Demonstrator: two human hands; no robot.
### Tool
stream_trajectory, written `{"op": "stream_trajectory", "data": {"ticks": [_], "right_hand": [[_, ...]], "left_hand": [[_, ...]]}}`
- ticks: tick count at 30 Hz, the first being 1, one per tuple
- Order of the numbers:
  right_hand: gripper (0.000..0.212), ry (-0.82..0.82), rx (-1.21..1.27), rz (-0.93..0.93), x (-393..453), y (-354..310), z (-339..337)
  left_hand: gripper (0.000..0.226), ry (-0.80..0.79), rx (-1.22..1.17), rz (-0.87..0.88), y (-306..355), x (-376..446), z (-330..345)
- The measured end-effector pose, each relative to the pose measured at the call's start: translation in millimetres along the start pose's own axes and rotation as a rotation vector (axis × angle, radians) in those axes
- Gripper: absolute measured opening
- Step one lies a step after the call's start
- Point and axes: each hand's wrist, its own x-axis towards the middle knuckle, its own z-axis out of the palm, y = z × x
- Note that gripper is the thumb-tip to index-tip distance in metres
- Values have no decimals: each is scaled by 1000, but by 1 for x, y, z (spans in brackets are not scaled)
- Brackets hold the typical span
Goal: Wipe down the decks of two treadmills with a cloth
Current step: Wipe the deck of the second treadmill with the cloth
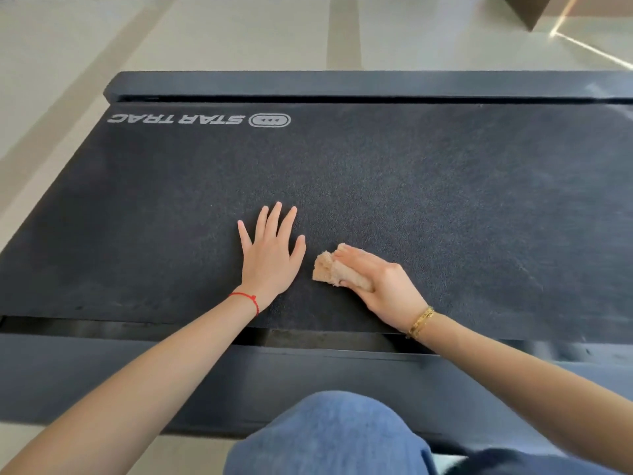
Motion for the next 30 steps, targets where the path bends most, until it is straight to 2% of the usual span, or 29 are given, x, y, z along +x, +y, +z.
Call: {"op": "stream_trajectory", "data": {"ticks": [6,10,14,16,18,20,23,26,28,30], "right_hand": [[39,-20,-40,-75,22,24,-2],[49,33,-26,115,67,48,-12],[37,139,-12,290,102,54,-12],[23,176,-27,190,96,43,-6],[13,113,0,24,79,28,3],[19,7,26,-86,64,17,18],[42,-32,39,-79,62,14,25],[45,-43,6,-46,80,26,16],[46,-29,-58,45,107,37,8],[37,-1,-140,144,132,44,1]], "left_hand": [[59,31,19,0,-3,4,4],[57,44,23,-18,-1,3,5],[56,24,24,-34,-7,1,1],[57,19,41,-43,-15,-1,-2],[57,26,58,-63,-27,-3,-5],[56,29,61,-83,-40,-4,-9],[56,33,37,-103,-50,-5,-12],[55,44,43,-101,-48,-7,-10],[55,57,45,-103,-48,-7,-10],[54,63,49,-103,-48,-8,-10]]}}
